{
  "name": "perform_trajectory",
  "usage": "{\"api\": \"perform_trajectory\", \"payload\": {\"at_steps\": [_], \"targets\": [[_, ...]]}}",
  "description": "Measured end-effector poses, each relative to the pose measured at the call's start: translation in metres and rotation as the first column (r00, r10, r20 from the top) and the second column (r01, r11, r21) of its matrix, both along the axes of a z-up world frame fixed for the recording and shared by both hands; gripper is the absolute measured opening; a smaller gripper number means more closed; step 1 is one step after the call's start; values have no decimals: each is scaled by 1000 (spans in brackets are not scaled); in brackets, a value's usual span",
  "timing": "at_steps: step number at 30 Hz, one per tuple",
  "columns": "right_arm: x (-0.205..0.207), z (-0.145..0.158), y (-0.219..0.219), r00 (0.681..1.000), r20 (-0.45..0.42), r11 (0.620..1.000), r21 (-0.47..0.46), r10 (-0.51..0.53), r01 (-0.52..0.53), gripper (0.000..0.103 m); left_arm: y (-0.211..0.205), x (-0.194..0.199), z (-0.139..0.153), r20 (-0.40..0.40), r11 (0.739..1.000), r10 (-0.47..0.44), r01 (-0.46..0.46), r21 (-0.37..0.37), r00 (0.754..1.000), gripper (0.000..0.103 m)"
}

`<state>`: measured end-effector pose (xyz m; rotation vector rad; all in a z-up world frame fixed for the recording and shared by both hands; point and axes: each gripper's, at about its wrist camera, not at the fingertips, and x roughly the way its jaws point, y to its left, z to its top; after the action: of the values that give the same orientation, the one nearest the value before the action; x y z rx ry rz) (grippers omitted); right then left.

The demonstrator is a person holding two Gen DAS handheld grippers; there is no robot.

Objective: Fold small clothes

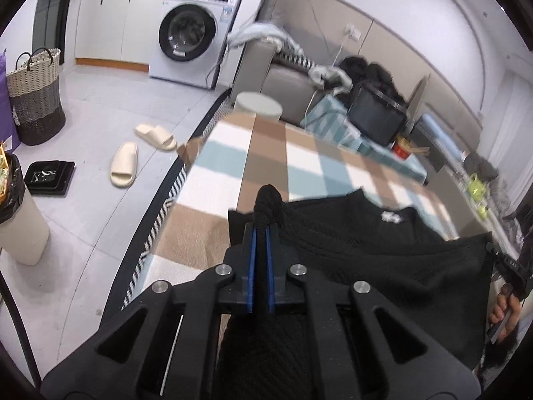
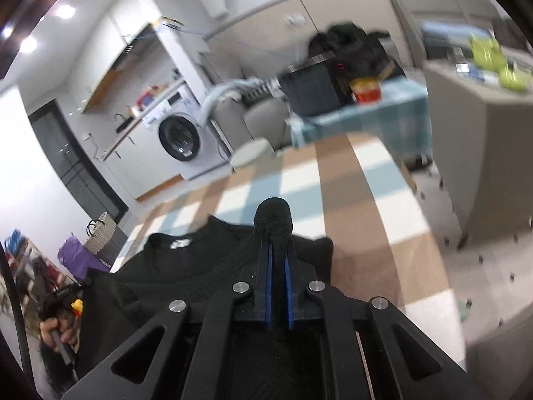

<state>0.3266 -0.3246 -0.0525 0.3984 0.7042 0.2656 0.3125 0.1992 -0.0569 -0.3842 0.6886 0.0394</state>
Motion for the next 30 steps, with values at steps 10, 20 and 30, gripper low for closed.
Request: {"api": "perform_trajectory", "payload": {"at_steps": [10, 20, 30], "targets": [[19, 29, -1, 989, 89, 993, 37, -117, 114, 5, 20, 22, 19, 24, 995, 104, -103, -15, 994, 4], [47, -15, -4, 970, -173, 984, -67, -172, 163, 29, 16, 21, -1, -105, 987, 151, -145, 65, 983, 26], [5, -21, -4, 961, -267, 998, -25, -70, 65, 57, -8, -38, 10, -118, 996, 83, -79, 41, 990, 64]]}}
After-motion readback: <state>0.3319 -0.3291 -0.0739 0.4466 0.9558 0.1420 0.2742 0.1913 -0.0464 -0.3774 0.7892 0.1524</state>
